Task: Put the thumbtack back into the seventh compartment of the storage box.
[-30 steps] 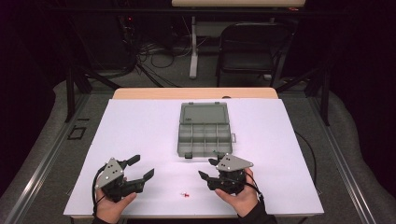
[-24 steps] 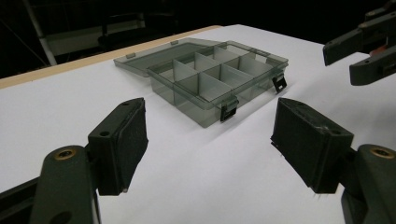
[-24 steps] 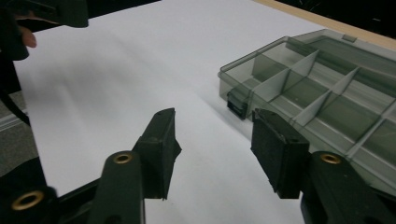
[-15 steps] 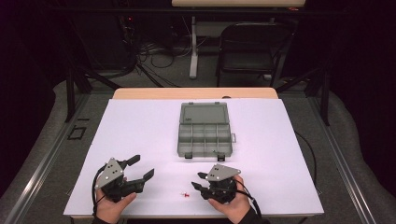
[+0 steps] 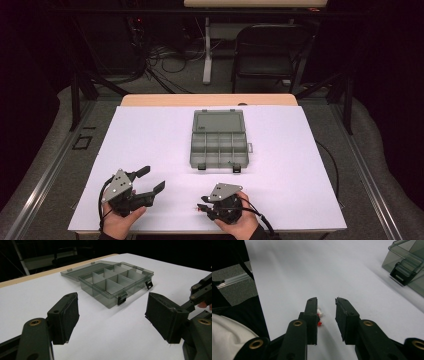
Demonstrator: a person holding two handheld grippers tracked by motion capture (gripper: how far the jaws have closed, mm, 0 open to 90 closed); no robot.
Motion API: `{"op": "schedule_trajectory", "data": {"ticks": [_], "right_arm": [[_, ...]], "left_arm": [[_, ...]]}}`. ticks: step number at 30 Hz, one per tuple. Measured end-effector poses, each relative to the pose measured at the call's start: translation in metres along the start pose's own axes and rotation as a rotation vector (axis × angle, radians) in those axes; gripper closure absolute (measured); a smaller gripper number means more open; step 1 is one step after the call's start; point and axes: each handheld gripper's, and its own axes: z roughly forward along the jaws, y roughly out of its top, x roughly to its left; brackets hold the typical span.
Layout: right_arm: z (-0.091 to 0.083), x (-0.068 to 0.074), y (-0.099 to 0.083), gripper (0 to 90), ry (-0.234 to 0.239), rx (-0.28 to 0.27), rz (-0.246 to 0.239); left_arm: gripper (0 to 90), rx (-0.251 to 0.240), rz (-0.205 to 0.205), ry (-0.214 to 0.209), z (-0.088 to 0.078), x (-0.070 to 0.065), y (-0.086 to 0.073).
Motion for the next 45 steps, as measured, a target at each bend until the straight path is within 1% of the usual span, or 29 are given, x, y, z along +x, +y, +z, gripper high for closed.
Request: {"op": "schedule_trajectory", "data": {"ticks": [6,12,16,18,27,33,37,43,45], "right_arm": [[0.003,0.000,-0.001,74.5,0.015,0.012,0.005],[0.008,0.004,-0.001,76.4,0.031,0.023,-0.013],[0.012,0.006,-0.001,77.3,0.042,0.031,-0.022],[0.013,0.007,-0.001,77.4,0.046,0.035,-0.033],[0.017,0.007,-0.002,77.4,0.039,0.050,-0.051],[0.016,0.006,-0.004,77.3,0.033,0.056,-0.044],[0.017,0.003,-0.006,77.4,0.038,0.068,-0.033],[0.016,0.003,-0.007,83.7,0.035,0.069,-0.031],[0.016,0.004,-0.007,85.0,0.035,0.071,-0.046]], "left_arm": [[26.3,-0.001,0.001,0.001,0.000,0.000,0.000],[26.3,0.000,-0.002,0.001,0.000,0.000,0.000],[26.3,0.001,0.004,0.001,0.000,0.000,0.000],[26.3,0.001,0.004,0.001,0.000,0.000,0.000],[26.4,0.001,0.001,-0.002,-0.001,0.001,0.000],[26.4,0.000,0.002,-0.001,-0.001,0.000,0.000],[26.4,0.001,0.002,-0.001,-0.001,0.001,0.000],[26.4,0.001,0.003,0.000,-0.001,0.001,0.000],[26.4,0.001,0.002,0.001,-0.001,0.001,0.000]]}}
